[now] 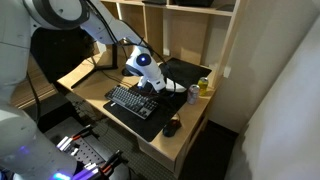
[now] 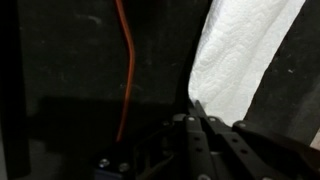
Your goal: Move the paper away from the computer
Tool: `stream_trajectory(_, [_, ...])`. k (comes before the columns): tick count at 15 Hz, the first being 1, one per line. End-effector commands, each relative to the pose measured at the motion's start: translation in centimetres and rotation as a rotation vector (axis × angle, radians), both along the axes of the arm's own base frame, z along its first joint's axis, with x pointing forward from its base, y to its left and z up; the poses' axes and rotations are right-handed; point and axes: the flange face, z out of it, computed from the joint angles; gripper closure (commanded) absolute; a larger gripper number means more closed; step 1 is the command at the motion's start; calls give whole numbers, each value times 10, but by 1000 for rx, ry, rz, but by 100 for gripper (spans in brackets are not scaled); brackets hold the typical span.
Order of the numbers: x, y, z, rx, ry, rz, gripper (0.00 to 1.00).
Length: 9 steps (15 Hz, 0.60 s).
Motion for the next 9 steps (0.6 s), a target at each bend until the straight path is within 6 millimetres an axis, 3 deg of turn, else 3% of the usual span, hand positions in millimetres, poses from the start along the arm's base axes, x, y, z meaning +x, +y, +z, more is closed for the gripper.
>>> stream_trajectory(1, [15, 30, -5, -17, -18, 36, 100])
stream_trajectory(4, [23, 53, -14, -64, -14, 104, 100])
stream_trajectory(9, [9, 44, -37, -165, 41, 150, 100])
